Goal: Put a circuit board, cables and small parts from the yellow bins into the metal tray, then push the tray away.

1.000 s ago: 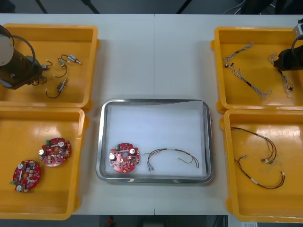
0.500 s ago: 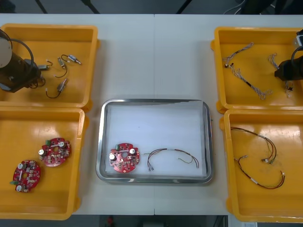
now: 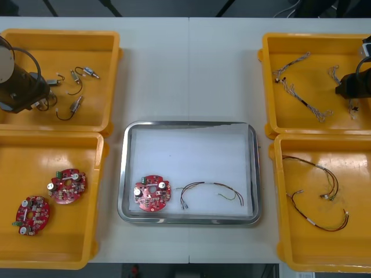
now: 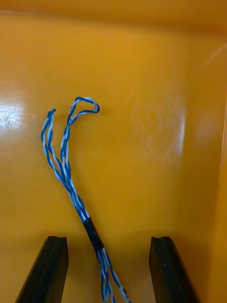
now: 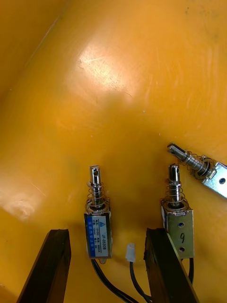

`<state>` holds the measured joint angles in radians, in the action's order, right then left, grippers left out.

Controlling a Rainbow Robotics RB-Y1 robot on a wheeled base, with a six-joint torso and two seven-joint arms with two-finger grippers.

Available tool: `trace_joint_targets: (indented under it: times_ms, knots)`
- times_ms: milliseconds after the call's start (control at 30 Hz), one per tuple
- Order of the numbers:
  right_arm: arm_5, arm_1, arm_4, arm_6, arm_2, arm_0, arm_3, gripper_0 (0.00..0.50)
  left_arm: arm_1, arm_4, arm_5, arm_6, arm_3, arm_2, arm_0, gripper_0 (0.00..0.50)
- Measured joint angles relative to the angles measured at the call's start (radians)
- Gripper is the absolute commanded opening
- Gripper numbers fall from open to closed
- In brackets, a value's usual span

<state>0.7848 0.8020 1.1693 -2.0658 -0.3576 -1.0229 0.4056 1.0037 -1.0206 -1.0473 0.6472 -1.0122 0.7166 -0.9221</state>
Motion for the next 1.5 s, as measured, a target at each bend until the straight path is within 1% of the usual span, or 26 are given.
trace_joint_targets:
  times_ms: [200, 267, 300, 333, 367, 400, 433, 467, 500, 567, 933, 1033, 1100, 1167, 1233, 1500]
  knots:
    - [-0.007, -0.004, 0.005, 0.000, 0.000, 0.000, 0.000, 0.500, 0.012, -0.001, 0.002, 0.000, 0.000, -0.002, 0.000, 0.461]
    - [-0.012, -0.006, 0.005, 0.000, 0.000, 0.000, 0.000, 0.500, 0.017, -0.002, -0.001, 0.000, 0.000, -0.005, 0.000, 0.478]
    - [-0.012, -0.007, 0.005, 0.000, 0.000, 0.000, 0.000, 0.442, 0.019, -0.003, -0.006, 0.000, 0.000, -0.008, 0.000, 0.479]
    - [-0.013, -0.007, 0.005, 0.000, 0.000, 0.000, 0.000, 0.442, 0.019, -0.005, -0.010, 0.000, 0.000, -0.013, 0.000, 0.479]
    - [-0.013, -0.008, 0.005, 0.000, 0.000, 0.000, 0.000, 0.236, 0.020, -0.007, -0.014, 0.000, 0.000, -0.019, 0.000, 0.481]
    - [-0.013, -0.009, 0.006, 0.000, 0.000, 0.000, 0.001, 0.091, 0.020, -0.009, -0.017, 0.000, 0.000, -0.025, 0.000, 0.484]
    - [-0.013, -0.009, 0.007, 0.000, 0.000, 0.000, 0.001, 0.045, 0.020, -0.012, -0.019, 0.000, 0.000, -0.032, 0.000, 0.484]
    - [-0.013, -0.010, 0.007, 0.000, 0.000, 0.000, 0.001, 0.045, 0.020, -0.015, -0.020, 0.000, 0.000, -0.038, 0.000, 0.484]
    - [-0.014, -0.011, 0.008, 0.000, 0.000, 0.000, 0.001, 0.009, 0.021, -0.017, -0.020, 0.000, 0.000, -0.043, 0.000, 0.483]
    - [-0.015, -0.012, 0.008, 0.000, 0.000, 0.000, 0.002, 0.000, 0.021, -0.019, -0.021, 0.000, 0.000, -0.049, 0.000, 0.484]
    - [-0.014, -0.014, 0.008, 0.000, 0.000, 0.000, 0.003, 0.000, 0.022, -0.020, -0.022, 0.001, 0.008, -0.049, 0.002, 0.484]
    - [0.005, -0.011, 0.000, -0.006, 0.000, 0.000, 0.016, 0.000, 0.022, -0.019, -0.022, 0.003, 0.011, -0.048, 0.003, 0.484]
    - [0.053, -0.003, -0.030, -0.030, 0.000, 0.000, 0.046, 0.000, 0.022, -0.018, -0.022, 0.006, 0.011, -0.043, 0.003, 0.483]
    - [0.123, 0.006, -0.069, -0.048, 0.004, 0.001, 0.089, 0.000, 0.022, -0.018, -0.021, 0.008, 0.011, -0.033, 0.003, 0.482]
    - [0.186, 0.018, -0.092, -0.051, 0.019, 0.004, 0.137, 0.000, 0.022, -0.018, -0.020, 0.013, 0.012, -0.021, 0.003, 0.482]
    - [0.349, 0.069, -0.097, -0.053, 0.079, 0.006, 0.263, 0.000, 0.022, -0.018, -0.015, 0.067, 0.018, 0.010, 0.003, 0.484]
